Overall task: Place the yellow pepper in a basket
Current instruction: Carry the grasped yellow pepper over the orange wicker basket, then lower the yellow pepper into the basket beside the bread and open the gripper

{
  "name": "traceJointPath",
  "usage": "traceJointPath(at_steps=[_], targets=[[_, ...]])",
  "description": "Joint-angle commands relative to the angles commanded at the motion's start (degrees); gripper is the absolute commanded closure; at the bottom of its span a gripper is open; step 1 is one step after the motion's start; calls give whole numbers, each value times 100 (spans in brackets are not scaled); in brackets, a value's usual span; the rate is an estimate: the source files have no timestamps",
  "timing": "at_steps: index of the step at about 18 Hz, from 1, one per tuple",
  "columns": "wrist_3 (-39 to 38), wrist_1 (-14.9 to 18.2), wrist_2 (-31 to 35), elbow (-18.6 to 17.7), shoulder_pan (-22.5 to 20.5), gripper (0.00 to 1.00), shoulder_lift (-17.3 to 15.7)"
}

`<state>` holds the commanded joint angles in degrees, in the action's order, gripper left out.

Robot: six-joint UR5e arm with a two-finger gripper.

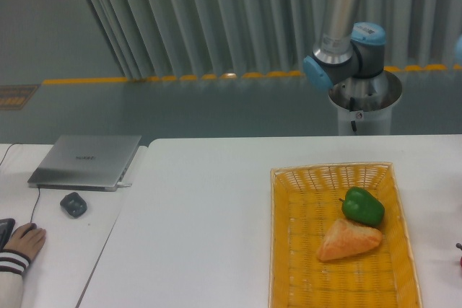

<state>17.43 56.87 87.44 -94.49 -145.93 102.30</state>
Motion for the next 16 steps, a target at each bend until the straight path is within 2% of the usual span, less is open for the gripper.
traceJointPath(at_steps=[3,5,7,9,12,16], targets=[[-555,-9,282,281,782,37,131],[-644,-18,449,413,1170,37,237],[-600,-53,703,553,1583,37,456],[-626,-62,1037,869,2075,37,798],[-653,-79,1275,1195,2463,37,1177],[-644,-430,1346,1240,2604,37,1459]])
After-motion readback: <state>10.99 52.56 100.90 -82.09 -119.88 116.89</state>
